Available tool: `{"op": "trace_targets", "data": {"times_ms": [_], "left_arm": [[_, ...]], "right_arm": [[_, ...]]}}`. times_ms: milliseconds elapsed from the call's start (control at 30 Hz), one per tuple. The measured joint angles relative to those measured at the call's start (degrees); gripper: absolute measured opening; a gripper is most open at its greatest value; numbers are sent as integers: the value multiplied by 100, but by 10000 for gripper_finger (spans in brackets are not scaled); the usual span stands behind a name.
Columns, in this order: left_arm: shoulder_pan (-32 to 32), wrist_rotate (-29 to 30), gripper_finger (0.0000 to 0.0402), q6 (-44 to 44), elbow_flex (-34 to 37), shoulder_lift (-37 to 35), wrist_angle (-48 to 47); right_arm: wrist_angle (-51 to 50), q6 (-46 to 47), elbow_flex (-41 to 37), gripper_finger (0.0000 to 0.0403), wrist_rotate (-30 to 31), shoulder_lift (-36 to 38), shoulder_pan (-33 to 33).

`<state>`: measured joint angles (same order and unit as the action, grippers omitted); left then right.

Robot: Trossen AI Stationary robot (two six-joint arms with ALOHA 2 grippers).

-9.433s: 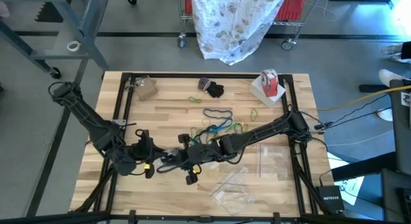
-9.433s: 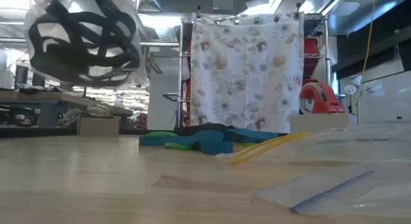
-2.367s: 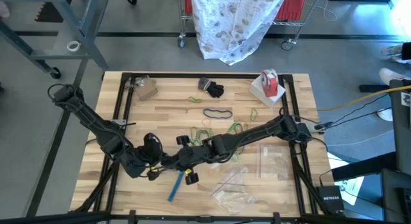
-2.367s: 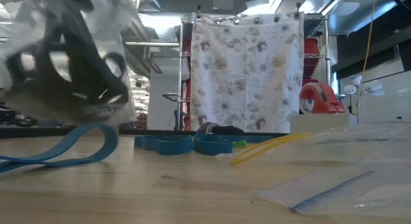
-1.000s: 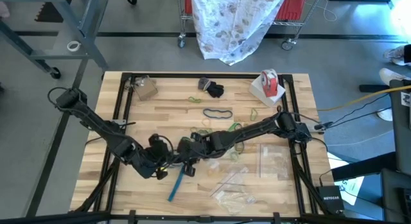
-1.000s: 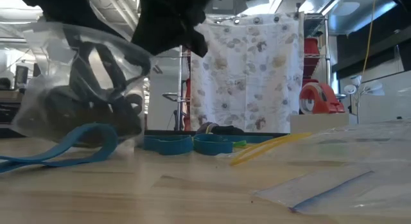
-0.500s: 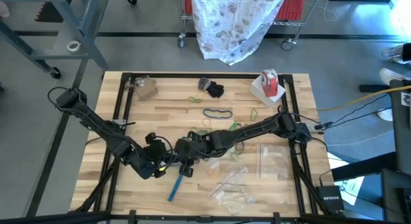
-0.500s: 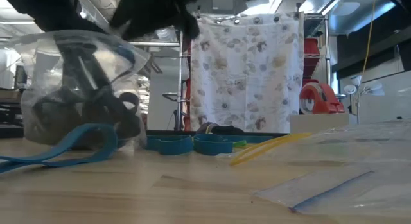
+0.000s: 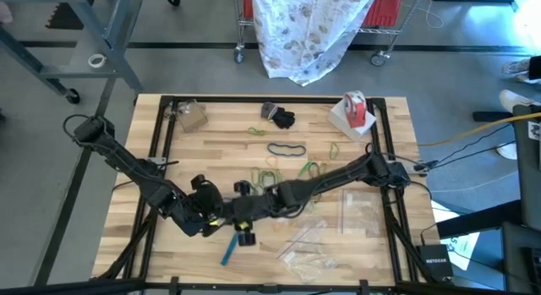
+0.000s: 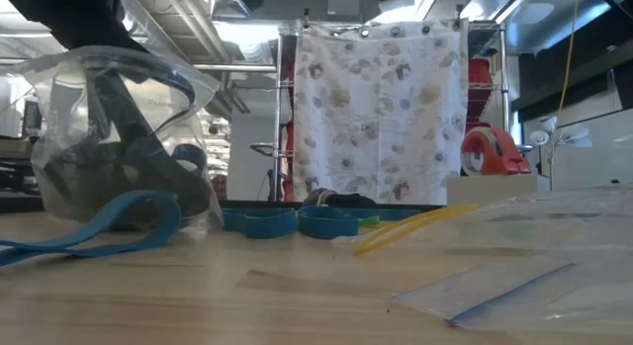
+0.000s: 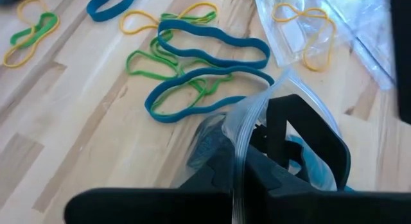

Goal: Sort rubber bands
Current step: Put the black rubber band into the transparent zip bag

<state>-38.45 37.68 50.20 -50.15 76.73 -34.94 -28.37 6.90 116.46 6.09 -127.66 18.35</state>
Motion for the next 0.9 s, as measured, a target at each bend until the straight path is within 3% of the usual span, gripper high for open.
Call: {"op": "trace_targets", "data": {"times_ms": [300,467,667,900], "left_arm": [[-68,-66,0,-237,0,-37,43],[-68,-67,0,-227,0,-39,83],[-91,-70,0,-141,7,-43,145],[-85,-69,0,-85,7,-44,295]], "right_arm": [[604,-167,1,10,41,-358,-39],[667,-171,0,18,91,-514,-124],[187,-105,2,2,863,-647,-182],[113,-57,0,4,889,-695,-188]]}}
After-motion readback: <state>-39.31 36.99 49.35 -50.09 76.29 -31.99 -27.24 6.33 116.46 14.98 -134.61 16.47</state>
